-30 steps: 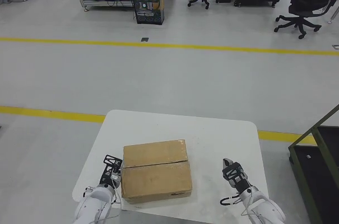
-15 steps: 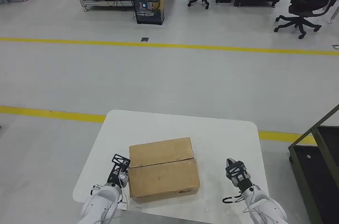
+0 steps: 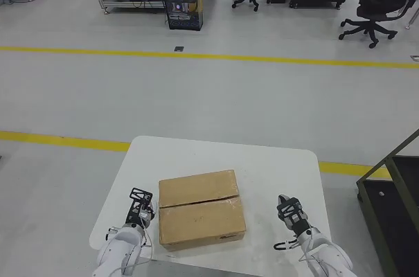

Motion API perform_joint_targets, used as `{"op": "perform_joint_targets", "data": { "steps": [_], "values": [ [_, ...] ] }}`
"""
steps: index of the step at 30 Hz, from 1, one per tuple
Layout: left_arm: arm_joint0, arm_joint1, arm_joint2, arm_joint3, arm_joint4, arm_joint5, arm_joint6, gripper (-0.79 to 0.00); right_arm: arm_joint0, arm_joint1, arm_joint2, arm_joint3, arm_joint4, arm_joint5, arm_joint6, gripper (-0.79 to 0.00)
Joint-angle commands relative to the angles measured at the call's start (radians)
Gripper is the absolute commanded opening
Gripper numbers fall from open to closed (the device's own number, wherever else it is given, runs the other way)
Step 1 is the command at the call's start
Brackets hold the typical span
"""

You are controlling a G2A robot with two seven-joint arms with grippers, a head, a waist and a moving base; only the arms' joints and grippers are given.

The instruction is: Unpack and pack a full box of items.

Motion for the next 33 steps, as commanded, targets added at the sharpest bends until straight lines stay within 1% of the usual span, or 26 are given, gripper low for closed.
{"op": "perform_joint_targets", "data": {
  "steps": [1, 4, 8, 10, 13, 16, 17, 19, 21, 24, 28, 31, 33],
  "values": [
    [-0.015, -0.002, 0.017, 0.007, 0.022, 0.007, 0.008, -0.785, -0.002, 0.001, 0.003, -0.001, -0.001, 0.001, 0.0, -0.785],
    [-0.027, -0.003, 0.017, 0.013, 0.036, 0.039, 0.003, -0.785, -0.006, 0.002, 0.011, -0.004, 0.002, 0.002, -0.002, -0.785],
    [-0.037, 0.001, -0.017, 0.019, 0.1, 0.105, -0.015, -0.785, -0.013, 0.002, 0.016, -0.003, 0.006, 0.004, -0.002, -0.785],
    [-0.041, 0.002, -0.035, 0.013, 0.087, 0.114, -0.028, -0.785, -0.015, 0.003, 0.016, -0.002, 0.007, 0.003, -0.002, -0.785],
    [-0.038, 0.009, -0.061, 0.007, 0.154, 0.133, -0.04, -0.785, -0.017, 0.002, 0.016, -0.003, 0.008, 0.005, -0.002, -0.785],
    [-0.021, 0.011, -0.074, -0.013, 0.176, 0.138, -0.043, -0.785, -0.017, 0.002, 0.016, -0.004, 0.009, 0.004, -0.001, -0.785],
    [-0.012, 0.011, -0.077, -0.023, 0.165, 0.132, -0.041, -0.785, -0.017, 0.002, 0.015, -0.003, 0.011, 0.004, -0.001, -0.785],
    [0.016, 0.012, -0.078, -0.049, 0.138, 0.089, -0.043, -0.785, -0.013, 0.002, 0.013, -0.001, 0.011, 0.005, 0.0, -0.785],
    [0.055, 0.015, -0.079, -0.073, 0.139, 0.032, -0.046, -0.785, -0.004, 0.001, 0.006, 0.005, 0.013, 0.004, 0.002, -0.785],
    [0.117, 0.02, -0.094, -0.107, 0.118, -0.027, -0.061, -0.785, 0.02, -0.002, -0.01, 0.024, 0.012, 0.005, 0.005, -0.785],
    [0.18, 0.024, -0.12, -0.125, 0.08, -0.054, -0.073, -0.785, 0.064, -0.008, -0.049, 0.062, 0.001, -0.004, -0.003, -0.785],
    [0.202, 0.024, -0.131, -0.131, 0.037, -0.075, -0.071, -0.785, 0.098, -0.014, -0.085, 0.092, -0.012, -0.014, -0.004, -0.785],
    [0.209, 0.024, -0.13, -0.139, 0.005, -0.103, -0.065, -0.785, 0.114, -0.018, -0.111, 0.108, -0.022, -0.022, -0.011, -0.785]
  ]
}}
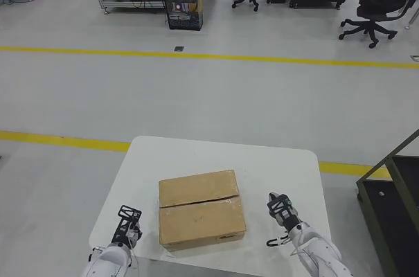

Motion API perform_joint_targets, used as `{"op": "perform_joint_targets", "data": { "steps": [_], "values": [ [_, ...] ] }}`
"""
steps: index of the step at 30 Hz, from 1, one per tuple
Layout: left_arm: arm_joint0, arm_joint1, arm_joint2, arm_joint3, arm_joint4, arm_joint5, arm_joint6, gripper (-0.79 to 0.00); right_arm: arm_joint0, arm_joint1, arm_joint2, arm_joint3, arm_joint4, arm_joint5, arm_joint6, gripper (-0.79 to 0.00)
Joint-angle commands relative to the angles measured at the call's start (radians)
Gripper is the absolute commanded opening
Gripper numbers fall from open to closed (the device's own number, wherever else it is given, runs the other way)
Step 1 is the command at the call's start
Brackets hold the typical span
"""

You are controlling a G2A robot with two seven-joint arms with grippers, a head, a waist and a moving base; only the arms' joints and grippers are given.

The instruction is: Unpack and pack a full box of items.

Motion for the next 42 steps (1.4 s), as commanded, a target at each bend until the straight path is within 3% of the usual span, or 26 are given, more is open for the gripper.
{"op": "perform_joint_targets", "data": {
  "steps": [1, 10, 23, 42],
  "values": [
    [0.005, 0.001, 0.003, -0.006, -0.018, -0.029, 0.006, -0.785, 0.014, -0.003, -0.024, 0.016, -0.008, -0.007, -0.004, -0.785],
    [-0.007, 0.0, 0.05, 0.019, -0.017, -0.078, 0.009, -0.785, 0.06, -0.017, -0.102, 0.083, -0.03, -0.019, -0.017, -0.785],
    [-0.026, 0.006, 0.048, 0.036, -0.044, -0.136, -0.002, -0.785, 0.07, -0.028, -0.176, 0.129, -0.042, -0.061, -0.064, -0.785],
    [-0.061, 0.01, 0.09, 0.043, -0.058, -0.184, 0.014, -0.785, 0.047, -0.026, -0.179, 0.135, 0.007, -0.088, -0.087, -0.785]
  ]
}}
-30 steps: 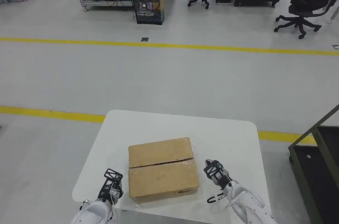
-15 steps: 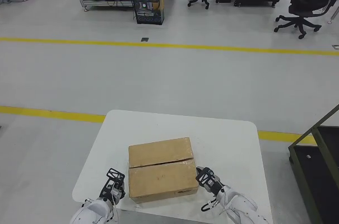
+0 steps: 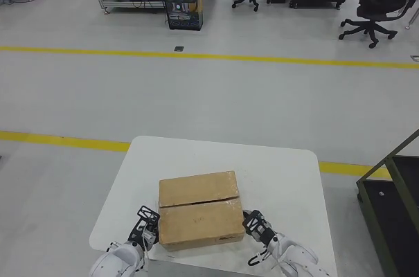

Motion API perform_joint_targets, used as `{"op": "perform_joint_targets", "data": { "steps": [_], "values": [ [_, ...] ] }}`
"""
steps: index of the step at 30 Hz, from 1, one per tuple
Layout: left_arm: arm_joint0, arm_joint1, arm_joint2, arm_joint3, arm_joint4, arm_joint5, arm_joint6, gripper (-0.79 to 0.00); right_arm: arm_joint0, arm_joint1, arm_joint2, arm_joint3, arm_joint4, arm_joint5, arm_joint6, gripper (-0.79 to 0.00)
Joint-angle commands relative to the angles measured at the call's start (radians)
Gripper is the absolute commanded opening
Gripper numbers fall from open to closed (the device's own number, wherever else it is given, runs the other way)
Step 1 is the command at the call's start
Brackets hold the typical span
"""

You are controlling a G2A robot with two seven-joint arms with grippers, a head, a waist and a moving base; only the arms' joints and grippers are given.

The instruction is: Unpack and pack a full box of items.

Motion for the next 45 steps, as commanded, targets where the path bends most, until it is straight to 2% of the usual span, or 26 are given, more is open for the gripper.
{"op": "perform_joint_targets", "data": {
  "steps": [1, 16, 31, 39, 41, 45],
  "values": [
    [-0.003, 0.001, 0.006, -0.004, -0.004, -0.011, 0.003, -0.785, -0.009, 0.002, 0.009, -0.009, 0.006, 0.0, -0.004, -0.785],
    [-0.043, 0.002, 0.077, -0.027, 0.029, -0.048, 0.048, -0.785, -0.08, 0.022, 0.073, -0.043, 0.025, 0.014, -0.044, -0.785],
    [-0.107, -0.004, 0.146, 0.011, 0.037, -0.033, 0.056, -0.785, -0.203, 0.043, 0.145, -0.171, 0.002, 0.068, -0.042, -0.785],
    [-0.133, -0.007, 0.169, 0.038, 0.036, -0.007, 0.07, -0.785, -0.221, 0.045, 0.156, -0.191, 0.034, 0.069, -0.021, -0.785],
    [-0.138, -0.007, 0.174, 0.043, 0.04, -0.002, 0.071, -0.742, -0.22, 0.045, 0.158, -0.192, 0.034, 0.067, -0.017, -0.785],
    [-0.151, -0.007, 0.177, 0.052, 0.046, 0.002, 0.076, -0.773, -0.218, 0.046, 0.159, -0.191, 0.038, 0.064, -0.012, -0.785]
  ]
}}
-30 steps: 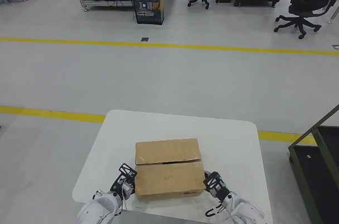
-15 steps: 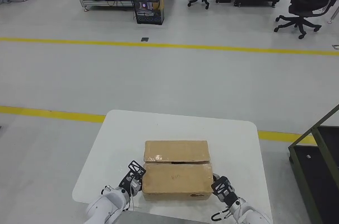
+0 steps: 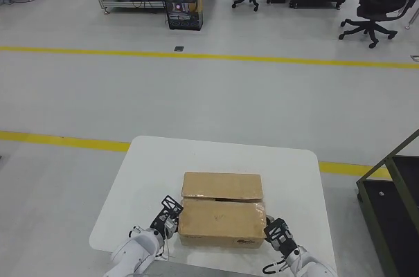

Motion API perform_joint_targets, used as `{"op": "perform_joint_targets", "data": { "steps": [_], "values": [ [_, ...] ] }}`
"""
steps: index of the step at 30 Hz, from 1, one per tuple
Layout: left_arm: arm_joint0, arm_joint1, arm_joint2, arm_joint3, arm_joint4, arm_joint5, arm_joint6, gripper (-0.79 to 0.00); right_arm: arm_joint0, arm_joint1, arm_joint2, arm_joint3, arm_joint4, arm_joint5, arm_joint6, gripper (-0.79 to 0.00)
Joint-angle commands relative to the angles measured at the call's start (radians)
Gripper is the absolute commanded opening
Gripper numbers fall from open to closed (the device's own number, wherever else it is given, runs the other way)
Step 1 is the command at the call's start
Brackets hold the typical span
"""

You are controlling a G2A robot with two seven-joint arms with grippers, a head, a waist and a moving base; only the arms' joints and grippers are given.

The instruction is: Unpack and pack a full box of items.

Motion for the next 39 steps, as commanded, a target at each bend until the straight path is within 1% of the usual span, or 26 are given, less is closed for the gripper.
{"op": "perform_joint_targets", "data": {
  "steps": [1, 2, 3, 5, 6, 7, 8, 15, 23, 24, 25, 28, 29, 30, 31, 32, 33, 34, 36, 38, 39],
  "values": [
    [-0.007, 0.001, 0.001, 0.004, 0.008, 0.002, 0.003, -0.776, 0.001, 0.0, 0.0, 0.0, 0.002, -0.002, 0.003, -0.785],
    [-0.009, 0.001, 0.003, 0.006, 0.008, 0.002, 0.005, -0.776, 0.001, 0.0, 0.0, 0.0, 0.003, -0.003, 0.005, -0.785],
    [-0.012, 0.001, 0.004, 0.007, 0.008, 0.003, 0.006, -0.742, 0.001, 0.0, 0.0, 0.0, 0.004, -0.004, 0.006, -0.785],
    [-0.014, 0.001, 0.006, 0.009, 0.006, 0.004, 0.007, -0.606, 0.001, 0.001, 0.0, 0.002, 0.005, -0.005, 0.011, -0.785],
    [-0.015, 0.001, 0.006, 0.011, 0.005, 0.006, 0.008, -0.446, 0.001, 0.001, 0.001, 0.002, 0.007, -0.006, 0.014, -0.785],
    [-0.016, 0.001, 0.006, 0.013, 0.007, 0.011, 0.006, -0.249, 0.001, 0.001, 0.002, 0.003, 0.009, -0.006, 0.015, -0.785],
    [-0.017, 0.001, 0.005, 0.014, 0.009, 0.014, 0.005, 0.0, 0.001, 0.001, 0.003, 0.004, 0.011, -0.006, 0.016, -0.785],
    [-0.002, 0.007, -0.03, -0.011, -0.005, 0.028, -0.001, 0.0, -0.013, 0.007, 0.03, -0.019, 0.024, -0.01, 0.019, -0.785],
    [0.064, 0.021, -0.1, -0.086, -0.026, 0.037, -0.005, 0.0, -0.04, 0.019, 0.101, -0.084, 0.047, -0.022, 0.021, -0.785],
    [0.073, 0.022, -0.109, -0.095, -0.033, 0.04, -0.007, 0.0, -0.042, 0.021, 0.111, -0.093, 0.052, -0.029, 0.024, -0.739],
    [0.08, 0.023, -0.119, -0.102, -0.045, 0.045, -0.01, 0.0, -0.043, 0.023, 0.124, -0.103, 0.053, -0.033, 0.021, -0.619],
    [0.098, 0.024, -0.147, -0.118, -0.067, 0.086, -0.027, 0.0, -0.043, 0.031, 0.172, -0.127, 0.055, -0.048, 0.015, -0.585],
    [0.104, 0.024, -0.153, -0.125, -0.081, 0.094, -0.029, 0.0, -0.043, 0.033, 0.186, -0.137, 0.057, -0.062, 0.012, -0.551],
    [0.111, 0.024, -0.161, -0.133, -0.104, 0.098, -0.03, 0.0, -0.044, 0.037, 0.202, -0.147, 0.055, -0.083, 0.004, -0.499],
    [0.118, 0.024, -0.17, -0.143, -0.123, 0.098, -0.034, 0.0, -0.045, 0.041, 0.22, -0.157, 0.044, -0.096, -0.004, -0.474],
    [0.126, 0.025, -0.179, -0.153, -0.137, 0.093, -0.037, 0.0, -0.048, 0.044, 0.233, -0.165, 0.035, -0.116, -0.007, -0.474],
    [0.135, 0.026, -0.189, -0.164, -0.155, 0.086, -0.041, 0.0, -0.05, 0.048, 0.244, -0.177, 0.032, -0.153, -0.018, -0.456],
    [0.144, 0.027, -0.199, -0.175, -0.171, 0.077, -0.045, 0.0, -0.053, 0.052, 0.256, -0.182, 0.03, -0.19, -0.028, -0.394],
    [0.161, 0.03, -0.223, -0.197, -0.232, 0.048, -0.066, 0.0, -0.053, 0.063, 0.278, -0.197, -0.028, -0.26, -0.048, 0.0],
    [0.173, 0.034, -0.249, -0.221, -0.25, 0.037, -0.086, 0.0, -0.054, 0.071, 0.288, -0.197, -0.073, -0.321, -0.079, 0.0],
    [0.178, 0.035, -0.257, -0.232, -0.255, 0.031, -0.092, 0.0, -0.052, 0.074, 0.294, -0.193, -0.087, -0.334, -0.086, 0.0]
  ]
}}
